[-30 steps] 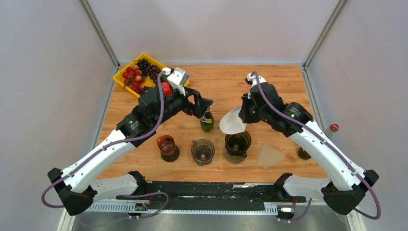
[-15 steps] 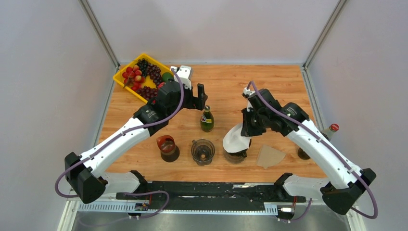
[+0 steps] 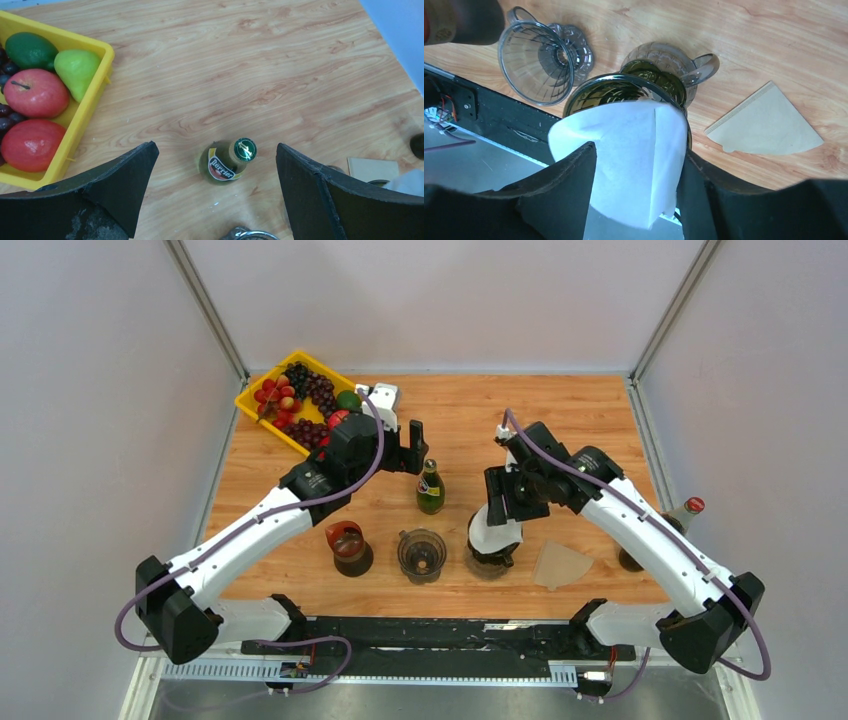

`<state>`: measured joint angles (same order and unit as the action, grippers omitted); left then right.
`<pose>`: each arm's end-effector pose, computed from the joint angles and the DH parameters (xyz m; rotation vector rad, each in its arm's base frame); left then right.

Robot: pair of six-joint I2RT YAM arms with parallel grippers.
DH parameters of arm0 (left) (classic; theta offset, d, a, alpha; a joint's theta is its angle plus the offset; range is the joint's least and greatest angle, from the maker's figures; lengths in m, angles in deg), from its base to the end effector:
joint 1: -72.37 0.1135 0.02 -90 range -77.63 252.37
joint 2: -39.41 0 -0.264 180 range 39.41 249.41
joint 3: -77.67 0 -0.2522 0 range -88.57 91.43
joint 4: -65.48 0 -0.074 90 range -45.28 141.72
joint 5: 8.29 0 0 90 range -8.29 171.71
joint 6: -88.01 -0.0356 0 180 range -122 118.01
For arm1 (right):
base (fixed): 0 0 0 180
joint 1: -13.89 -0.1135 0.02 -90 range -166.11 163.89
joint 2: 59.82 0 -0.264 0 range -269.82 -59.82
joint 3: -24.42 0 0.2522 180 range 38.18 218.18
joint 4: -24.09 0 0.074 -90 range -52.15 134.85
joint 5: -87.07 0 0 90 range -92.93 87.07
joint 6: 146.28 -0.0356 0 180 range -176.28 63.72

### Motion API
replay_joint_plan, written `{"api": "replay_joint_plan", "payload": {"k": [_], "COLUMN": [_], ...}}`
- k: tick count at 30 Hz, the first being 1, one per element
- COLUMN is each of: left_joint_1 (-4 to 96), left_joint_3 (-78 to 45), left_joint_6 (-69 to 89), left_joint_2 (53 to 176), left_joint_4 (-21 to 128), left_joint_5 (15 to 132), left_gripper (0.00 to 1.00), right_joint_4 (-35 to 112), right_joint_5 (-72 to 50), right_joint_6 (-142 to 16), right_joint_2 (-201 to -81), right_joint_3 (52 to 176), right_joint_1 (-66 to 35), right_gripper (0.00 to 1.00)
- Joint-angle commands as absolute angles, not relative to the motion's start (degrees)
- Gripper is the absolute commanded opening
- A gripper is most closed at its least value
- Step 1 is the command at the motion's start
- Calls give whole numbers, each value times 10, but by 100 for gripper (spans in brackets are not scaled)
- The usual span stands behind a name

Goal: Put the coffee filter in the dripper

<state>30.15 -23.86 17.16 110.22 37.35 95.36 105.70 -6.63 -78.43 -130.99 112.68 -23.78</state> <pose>0.2166 -0.1852 0.3585 0.2302 1.9347 -0.4879 0.1751 0.1381 0.3386 -0.3929 2.7338 0.3887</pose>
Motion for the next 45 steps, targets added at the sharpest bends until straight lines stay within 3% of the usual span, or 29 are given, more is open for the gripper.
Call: {"api": "replay_joint_plan", "payload": {"k": [1,10,15,19,29,36,45], "left_joint_1": [302,302,302,302,302,302,302], "left_joint_3": [-240,-241,-242,-243,-241,-245,-250], "left_joint_6": [167,162,162,162,163,163,163], "left_joint_2": [1080,1079,1079,1079,1080,1068,1061], "left_joint_4": [389,389,387,383,380,380,379], "left_joint_5": [957,971,980,991,999,1006,1014], "left_gripper": [100,100,100,100,100,100,100], "right_joint_4": [1064,1086,1058,1053,980,956,901], "right_joint_5": [-42,-17,-101,-88,-36,-17,-73], "right_joint_6": [-775,-763,-741,-746,-764,-778,-773], "right_joint_2": [-1300,-1271,-1270,-1276,-1305,-1322,-1321], "right_joint_3": [1178,1226,1198,1168,1101,1049,1014], "right_joint_1": [-235,-235,-235,-237,-274,-280,-285], "right_gripper": [61,62,54,48,22,18,21]}}
